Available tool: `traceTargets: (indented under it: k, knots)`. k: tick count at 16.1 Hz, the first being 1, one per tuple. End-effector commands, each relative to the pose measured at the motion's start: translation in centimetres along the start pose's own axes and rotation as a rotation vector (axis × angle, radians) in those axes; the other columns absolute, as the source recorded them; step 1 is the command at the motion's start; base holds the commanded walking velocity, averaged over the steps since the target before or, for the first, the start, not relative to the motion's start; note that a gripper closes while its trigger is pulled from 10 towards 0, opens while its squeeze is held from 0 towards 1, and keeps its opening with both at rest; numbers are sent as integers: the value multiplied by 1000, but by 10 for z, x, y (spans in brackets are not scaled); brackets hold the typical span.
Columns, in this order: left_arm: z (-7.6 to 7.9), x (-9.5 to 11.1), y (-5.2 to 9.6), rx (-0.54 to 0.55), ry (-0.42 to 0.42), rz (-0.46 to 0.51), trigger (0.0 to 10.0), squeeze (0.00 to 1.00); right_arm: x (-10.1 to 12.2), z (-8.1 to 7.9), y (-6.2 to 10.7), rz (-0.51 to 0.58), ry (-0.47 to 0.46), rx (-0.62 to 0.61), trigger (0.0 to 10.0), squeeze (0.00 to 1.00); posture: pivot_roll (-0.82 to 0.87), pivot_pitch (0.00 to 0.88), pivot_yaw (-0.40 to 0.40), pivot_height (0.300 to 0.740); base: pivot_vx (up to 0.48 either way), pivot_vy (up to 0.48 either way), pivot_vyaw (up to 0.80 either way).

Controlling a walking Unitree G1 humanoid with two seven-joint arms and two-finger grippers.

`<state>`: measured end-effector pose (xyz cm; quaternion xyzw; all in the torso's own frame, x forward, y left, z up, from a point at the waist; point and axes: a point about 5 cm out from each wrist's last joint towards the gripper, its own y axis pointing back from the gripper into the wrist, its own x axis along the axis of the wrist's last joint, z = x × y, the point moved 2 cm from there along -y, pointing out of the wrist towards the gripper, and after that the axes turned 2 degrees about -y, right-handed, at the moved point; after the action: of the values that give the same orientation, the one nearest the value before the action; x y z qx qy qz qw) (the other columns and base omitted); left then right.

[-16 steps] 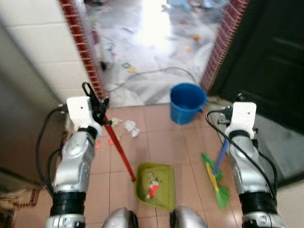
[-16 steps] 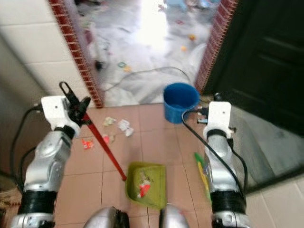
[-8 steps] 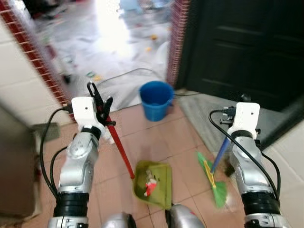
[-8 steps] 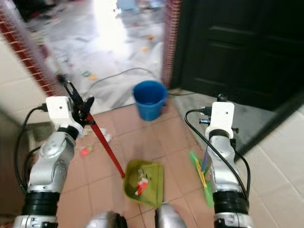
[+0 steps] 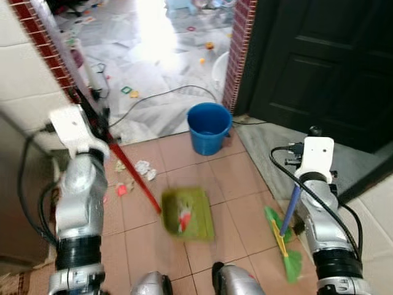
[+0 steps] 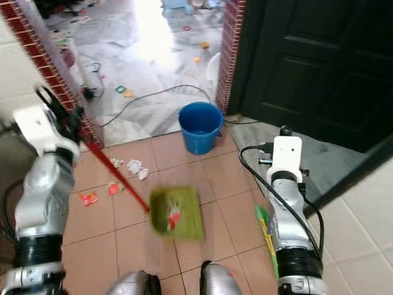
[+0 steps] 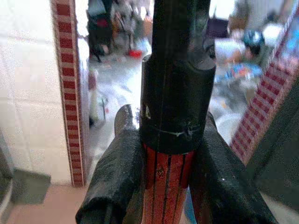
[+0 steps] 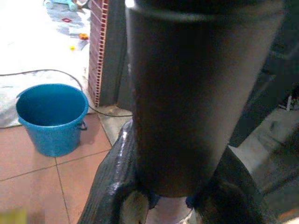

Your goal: Sweep floor

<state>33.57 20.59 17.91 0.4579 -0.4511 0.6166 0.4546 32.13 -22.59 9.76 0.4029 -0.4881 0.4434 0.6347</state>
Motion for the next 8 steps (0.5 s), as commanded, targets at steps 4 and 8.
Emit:
traceTargets:
  k: [4, 8]
  knots:
    - [0, 62, -14, 35, 58, 221, 10000, 0, 4, -6, -4, 9, -8, 19, 10000, 0, -57, 89, 32, 740, 126, 0, 0]
    - [6, 80, -24, 44, 102, 264, 10000, 0, 6, -10, -5, 21, -10, 42, 10000, 0, -64, 88, 34, 740, 353, 0, 0]
